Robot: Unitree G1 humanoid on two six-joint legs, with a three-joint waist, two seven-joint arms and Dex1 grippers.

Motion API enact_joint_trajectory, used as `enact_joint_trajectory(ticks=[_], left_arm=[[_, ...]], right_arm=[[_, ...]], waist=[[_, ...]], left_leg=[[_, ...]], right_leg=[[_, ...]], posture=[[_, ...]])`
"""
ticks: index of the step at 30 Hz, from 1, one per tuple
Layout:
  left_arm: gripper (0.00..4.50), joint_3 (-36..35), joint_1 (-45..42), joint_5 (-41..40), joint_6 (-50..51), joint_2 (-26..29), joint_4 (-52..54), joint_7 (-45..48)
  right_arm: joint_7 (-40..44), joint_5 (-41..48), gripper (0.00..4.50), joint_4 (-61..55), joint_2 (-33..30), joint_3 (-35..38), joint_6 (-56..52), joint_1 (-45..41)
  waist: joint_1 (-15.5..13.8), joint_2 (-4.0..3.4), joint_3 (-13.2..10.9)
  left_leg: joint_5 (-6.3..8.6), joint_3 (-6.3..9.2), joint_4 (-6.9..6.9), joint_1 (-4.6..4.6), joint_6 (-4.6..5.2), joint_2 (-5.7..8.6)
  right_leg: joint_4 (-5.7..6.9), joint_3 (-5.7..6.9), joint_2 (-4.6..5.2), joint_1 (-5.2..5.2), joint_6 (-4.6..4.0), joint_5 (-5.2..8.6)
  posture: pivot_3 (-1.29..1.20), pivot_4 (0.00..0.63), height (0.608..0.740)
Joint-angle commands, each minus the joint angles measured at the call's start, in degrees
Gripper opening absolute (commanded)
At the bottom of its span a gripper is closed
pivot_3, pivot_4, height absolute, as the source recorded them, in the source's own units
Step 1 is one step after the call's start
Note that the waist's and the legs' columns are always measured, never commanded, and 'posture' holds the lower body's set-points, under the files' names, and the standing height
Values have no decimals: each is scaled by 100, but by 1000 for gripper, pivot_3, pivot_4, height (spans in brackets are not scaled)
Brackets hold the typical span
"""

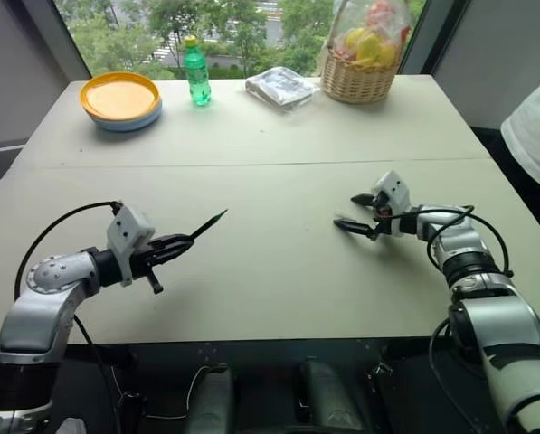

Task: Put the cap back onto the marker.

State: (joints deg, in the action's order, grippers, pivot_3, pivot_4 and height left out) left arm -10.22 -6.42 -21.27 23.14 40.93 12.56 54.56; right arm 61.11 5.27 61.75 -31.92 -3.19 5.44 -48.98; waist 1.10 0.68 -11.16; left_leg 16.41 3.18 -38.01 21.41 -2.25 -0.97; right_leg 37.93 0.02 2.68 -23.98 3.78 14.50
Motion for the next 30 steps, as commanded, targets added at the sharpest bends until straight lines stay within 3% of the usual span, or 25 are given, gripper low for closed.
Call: enact_joint_trajectory(ticks=[1, 2, 5, 12, 13, 22, 30], left_arm=[[17, -57, -73, -31, -122, 114, 59, 6], [17, -47, -80, -31, -127, 116, 53, 5], [0, -23, -110, -25, -156, 123, 7, 20], [0, 13, -180, -17, -231, 156, -111, 77], [0, 20, -189, -17, -246, 162, -131, 85], [0, 139, -280, 42, -508, 225, -407, 311], [0, 657, -1026, 349, -1401, 279, -1204, 946]], right_arm=[[82, -131, 4500, 47, 46, -16, -17, 195], [92, -146, 4500, 28, 42, -18, -10, 224], [115, -167, 3640, -42, 36, -22, 0, 314], [126, -186, 226, -265, 36, -14, -36, 505], [126, -190, 42, -298, 36, -12, -43, 525], [137, -231, 42, -872, 51, -78, -67, 667], [577, -397, 42, -3246, -183, -557, -134, 820]], waist=[[-5, 0, 0], [-7, 0, 0], [-8, 1, 1], [1, 2, 2], [0, 2, 2], [-2, 2, 2], [4, -6, -3]], left_leg=[[0, 0, 0, 0, 0, 0], [0, 0, 0, 0, 0, 0], [0, 0, 0, -1, 0, 0], [0, 2, 0, -9, 0, 0], [0, 1, 0, -11, 0, 0], [0, 2, 0, -15, 0, 0], [0, 0, 1, 5, 0, -1]], right_leg=[[0, 0, 0, 0, 0, 0], [0, 0, 0, 1, 0, 0], [0, 0, 1, 2, 0, 0], [0, 0, 0, 11, 0, 0], [0, 0, 0, 13, 0, 0], [-2, 1, 0, 20, -1, 1], [3, 0, -4, -11, 0, 0]], posture=[[0, 150, 740], [0, 150, 740], [0, 150, 740], [0, 150, 740], [0, 150, 740], [0, 150, 740], [0, 150, 740]])
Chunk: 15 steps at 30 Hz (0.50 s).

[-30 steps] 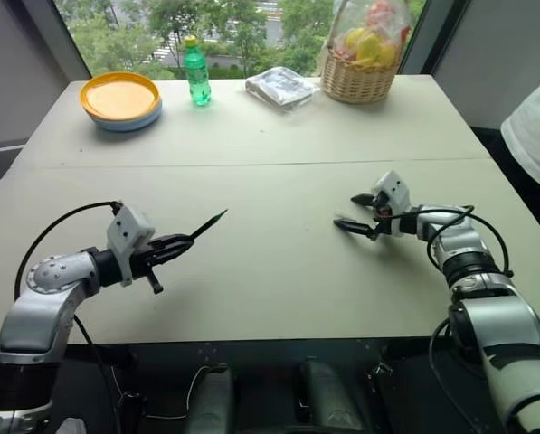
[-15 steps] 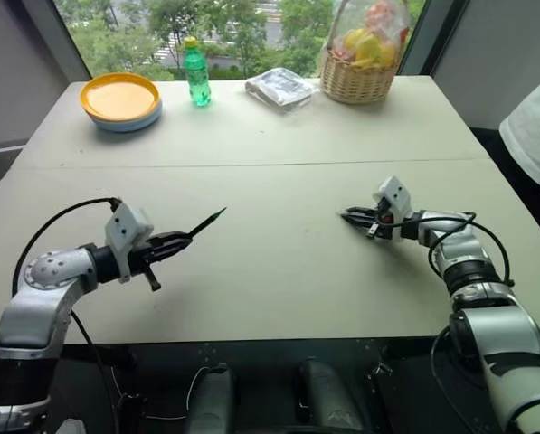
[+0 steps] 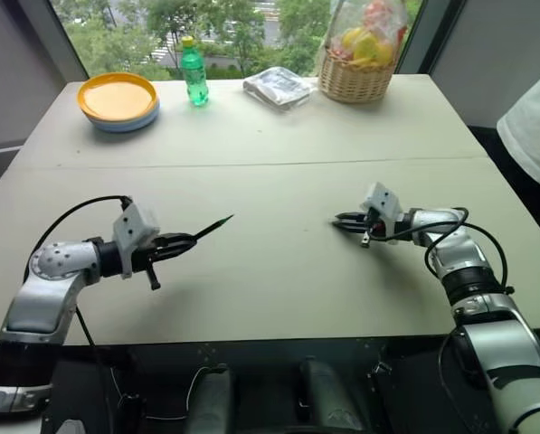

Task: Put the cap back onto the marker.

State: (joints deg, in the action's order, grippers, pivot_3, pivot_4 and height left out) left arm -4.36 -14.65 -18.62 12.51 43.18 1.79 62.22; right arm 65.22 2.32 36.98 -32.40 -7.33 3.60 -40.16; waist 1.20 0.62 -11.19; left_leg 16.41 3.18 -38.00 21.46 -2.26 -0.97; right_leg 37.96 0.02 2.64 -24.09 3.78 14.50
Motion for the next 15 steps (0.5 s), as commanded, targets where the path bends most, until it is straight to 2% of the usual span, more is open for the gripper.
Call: enact_joint_trajectory(ticks=[1, 6, 15], left_arm=[[0, 146, -278, 138, -452, 59, -221, 253], [0, 465, -639, 329, -825, 33, -648, 576], [0, 899, -1280, 933, -1577, -46, -1498, 676]], right_arm=[[210, -170, 42, -957, -176, -239, 75, -33], [295, -265, 42, -1620, -164, -495, 14, -32], [166, -448, 42, -2008, 12, -805, -71, -214]], waist=[[-6, 0, 0], [-20, 0, 0], [-19, 0, 0]], left_leg=[[0, -1, 0, 0, 0, 0], [0, -2, 1, 4, 0, 1], [0, -2, 1, 6, 0, 1]], right_leg=[[0, 0, 1, 0, 0, 0], [-2, 0, 1, -1, 0, 0], [-2, 1, 0, -4, 0, 0]], posture=[[0, 150, 740], [0, 150, 740], [0, 150, 740]])
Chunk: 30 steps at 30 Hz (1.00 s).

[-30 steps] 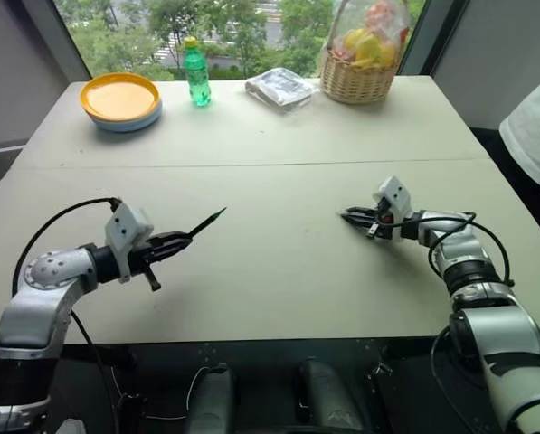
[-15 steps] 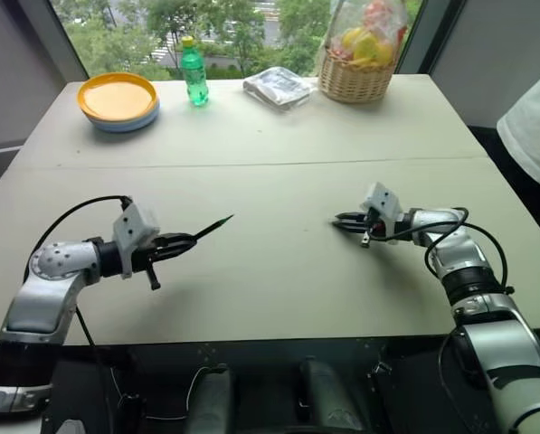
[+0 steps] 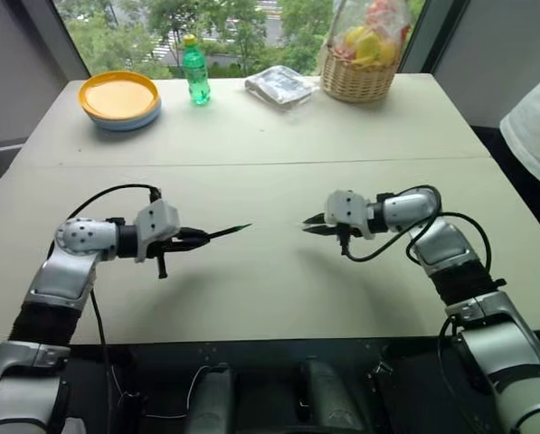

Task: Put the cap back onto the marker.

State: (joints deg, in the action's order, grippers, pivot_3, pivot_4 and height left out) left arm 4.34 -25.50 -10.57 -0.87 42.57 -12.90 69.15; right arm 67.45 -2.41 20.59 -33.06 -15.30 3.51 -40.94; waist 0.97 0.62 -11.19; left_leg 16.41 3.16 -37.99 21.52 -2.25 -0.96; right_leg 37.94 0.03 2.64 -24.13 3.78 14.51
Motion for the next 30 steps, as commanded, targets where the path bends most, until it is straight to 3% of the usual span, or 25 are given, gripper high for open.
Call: enact_joint_trajectory(ticks=[1, 30], left_arm=[[0, 47, -236, 150, -274, 7, -62, -14], [0, 329, -523, 322, -538, -157, -140, 63]], right_arm=[[-59, 27, 42, -418, 106, -24, -95, -134], [-86, 24, 42, -815, 502, -232, -440, -282]], waist=[[4, 0, 0], [5, 0, 0]], left_leg=[[0, 0, 0, 0, 0, 0], [0, 1, 0, 1, 0, 0]], right_leg=[[0, 0, 0, -1, 0, 0], [1, 0, 0, -2, 0, 0]], posture=[[0, 150, 740], [0, 150, 740]])
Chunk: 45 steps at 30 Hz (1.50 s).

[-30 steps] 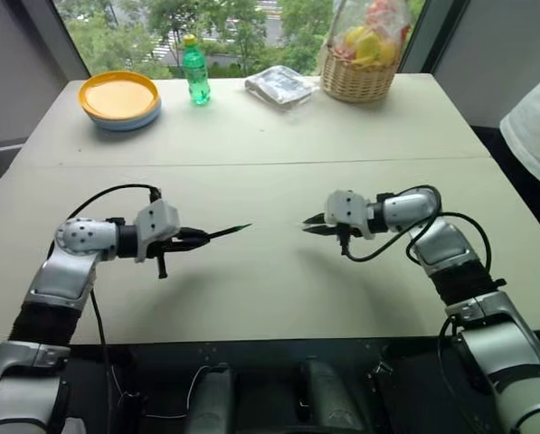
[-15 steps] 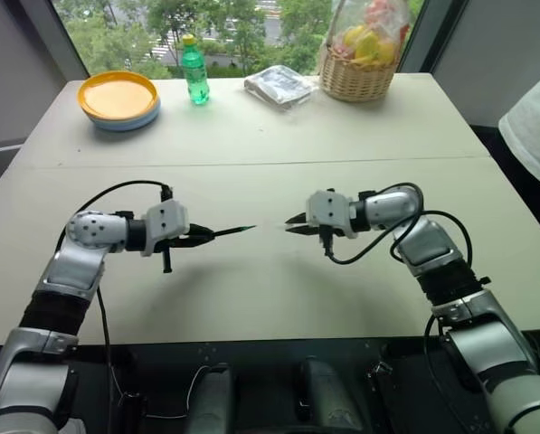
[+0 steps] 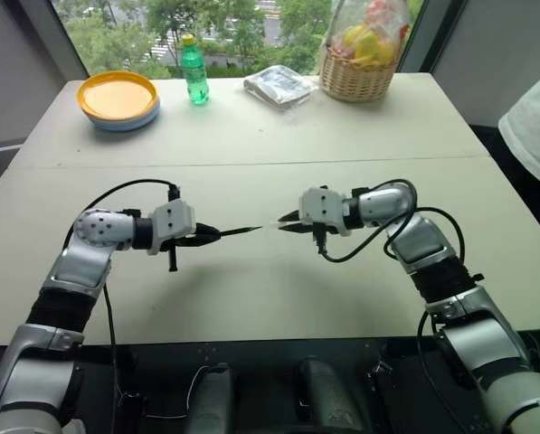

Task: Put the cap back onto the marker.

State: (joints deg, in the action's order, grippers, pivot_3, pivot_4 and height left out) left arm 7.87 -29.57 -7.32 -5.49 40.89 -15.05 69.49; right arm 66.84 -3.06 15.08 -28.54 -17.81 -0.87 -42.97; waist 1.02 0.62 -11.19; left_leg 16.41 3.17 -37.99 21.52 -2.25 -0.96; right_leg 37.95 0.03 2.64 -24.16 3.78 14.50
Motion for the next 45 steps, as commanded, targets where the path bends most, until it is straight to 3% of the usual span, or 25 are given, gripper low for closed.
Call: enact_joint_trajectory(ticks=[1, 45], left_arm=[[0, -22, -125, 1, -76, 7, 68, 36], [0, -31, -34, -5, 17, -3, 211, 53]], right_arm=[[-23, 87, 42, -279, 50, 17, -9, -77], [31, -24, 42, -281, -127, -79, -53, -65]], waist=[[0, 0, 0], [-3, 0, 0]], left_leg=[[0, 0, 0, 0, 0, 0], [0, 0, 0, 0, 0, 0]], right_leg=[[0, 0, 0, 0, 0, 0], [0, 0, 0, 0, 0, 0]], posture=[[0, 150, 740], [0, 150, 740]])
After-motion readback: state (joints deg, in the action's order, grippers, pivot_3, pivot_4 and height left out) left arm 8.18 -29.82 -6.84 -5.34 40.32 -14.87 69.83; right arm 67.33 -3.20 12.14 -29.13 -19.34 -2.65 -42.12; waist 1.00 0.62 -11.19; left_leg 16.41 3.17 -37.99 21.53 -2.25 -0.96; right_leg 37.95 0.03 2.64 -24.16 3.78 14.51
